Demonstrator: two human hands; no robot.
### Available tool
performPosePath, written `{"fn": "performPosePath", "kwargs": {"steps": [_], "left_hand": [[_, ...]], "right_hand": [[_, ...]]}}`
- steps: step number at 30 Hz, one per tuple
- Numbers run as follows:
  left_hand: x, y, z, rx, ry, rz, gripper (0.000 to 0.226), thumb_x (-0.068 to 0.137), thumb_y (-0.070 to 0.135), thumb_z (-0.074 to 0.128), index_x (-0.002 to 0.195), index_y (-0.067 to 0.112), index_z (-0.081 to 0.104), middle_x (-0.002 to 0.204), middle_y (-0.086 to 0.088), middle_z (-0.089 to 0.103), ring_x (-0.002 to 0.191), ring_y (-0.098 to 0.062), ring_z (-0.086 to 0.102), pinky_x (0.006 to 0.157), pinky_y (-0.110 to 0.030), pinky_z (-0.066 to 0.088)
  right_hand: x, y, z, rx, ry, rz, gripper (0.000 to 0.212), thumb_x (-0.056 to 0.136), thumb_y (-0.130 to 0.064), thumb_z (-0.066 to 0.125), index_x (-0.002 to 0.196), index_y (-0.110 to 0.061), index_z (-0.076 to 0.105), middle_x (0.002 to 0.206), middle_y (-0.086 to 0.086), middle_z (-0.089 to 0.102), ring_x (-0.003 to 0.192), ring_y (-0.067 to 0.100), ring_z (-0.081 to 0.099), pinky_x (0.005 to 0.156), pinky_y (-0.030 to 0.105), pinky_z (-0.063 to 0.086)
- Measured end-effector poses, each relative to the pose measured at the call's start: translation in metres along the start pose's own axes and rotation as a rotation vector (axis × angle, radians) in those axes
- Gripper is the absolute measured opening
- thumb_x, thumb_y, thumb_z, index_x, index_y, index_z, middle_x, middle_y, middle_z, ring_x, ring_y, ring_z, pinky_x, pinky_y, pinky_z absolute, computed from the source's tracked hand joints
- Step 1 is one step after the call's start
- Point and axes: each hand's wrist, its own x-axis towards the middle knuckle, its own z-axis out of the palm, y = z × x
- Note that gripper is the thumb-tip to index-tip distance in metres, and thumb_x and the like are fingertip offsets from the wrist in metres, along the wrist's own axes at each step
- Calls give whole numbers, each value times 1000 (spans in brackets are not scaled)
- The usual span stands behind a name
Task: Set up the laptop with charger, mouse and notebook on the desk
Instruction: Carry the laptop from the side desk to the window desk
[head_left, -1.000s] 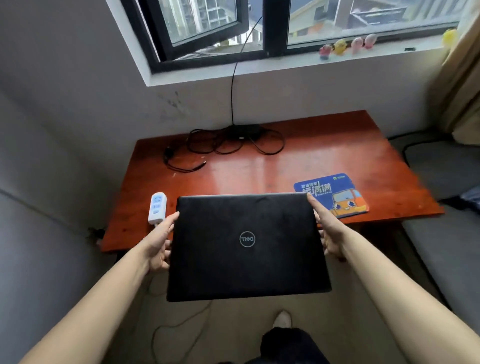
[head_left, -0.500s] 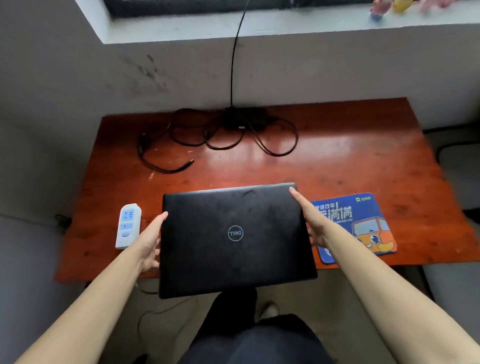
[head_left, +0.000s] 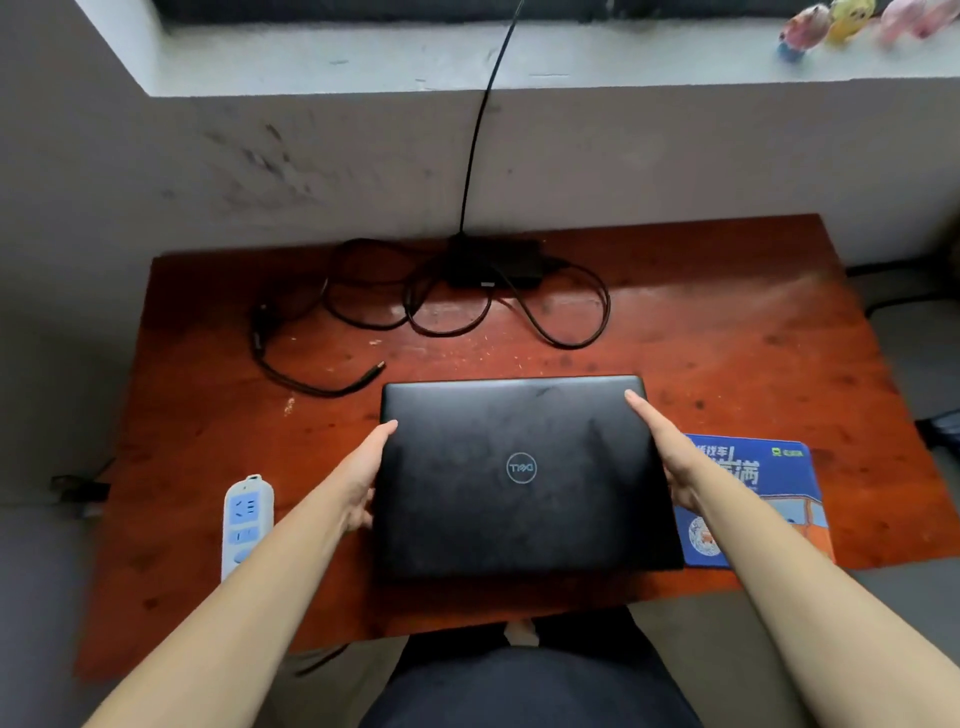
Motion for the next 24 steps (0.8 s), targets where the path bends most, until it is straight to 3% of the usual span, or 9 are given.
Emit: {"fn": "performPosePath", "kwargs": {"steps": [2,5,7,10,13,15,17,21,24], "left_hand": [[5,3,3,-7,14,-11,81,82,73,50,144,21,47,143,-7,52,127,-33,49,97,-48,40],[11,5,3,-38,43,-6,84,79,75,52,143,20,50,138,-8,56,119,-33,53,96,-47,44],[14,6,1,-69,57,-6,82,79,75,51,139,19,52,127,-6,61,110,-30,57,89,-46,47],[12,11,3,-114,72,-20,62,79,75,51,113,24,60,96,-1,62,85,-25,58,66,-38,46],[14,13,8,-155,86,-13,53,78,76,52,90,25,60,90,2,63,81,-24,60,60,-35,45],[17,12,13,-154,84,9,58,79,78,48,102,26,63,101,3,63,81,-20,56,64,-36,44],[17,12,18,-134,82,29,74,81,82,42,129,27,58,124,-2,61,85,-21,54,74,-40,43],[15,14,16,-101,49,34,94,78,89,35,146,25,46,149,-11,45,132,-37,43,100,-59,35],[19,8,2,-131,-6,51,90,80,86,35,151,31,38,156,-15,36,143,-41,30,109,-69,23]], "right_hand": [[6,-5,1,0,18,-14,90,54,-90,69,119,-27,73,111,-6,77,110,22,70,107,40,46],[16,-12,7,41,60,-33,84,50,-92,69,105,-29,74,101,-10,78,108,20,67,102,39,47],[21,-17,11,47,55,-21,96,48,-95,67,117,-28,72,115,-5,75,114,22,64,107,42,44],[27,-24,13,61,36,-2,115,44,-99,63,134,-27,63,135,0,65,128,27,56,117,48,35],[30,-25,14,65,54,-2,122,45,-102,58,142,-28,56,147,1,56,136,28,48,119,50,31],[31,-25,14,46,108,2,126,47,-103,54,148,-28,49,152,0,50,139,28,45,119,52,31],[32,-24,13,15,154,-4,128,47,-104,50,149,-26,47,154,1,47,141,29,43,119,52,31],[35,-23,8,-10,205,3,125,53,-102,48,148,-21,48,155,3,47,140,31,43,118,52,33],[34,-21,0,21,198,50,127,52,-101,50,148,-18,48,150,5,51,131,31,51,111,51,42]]}}
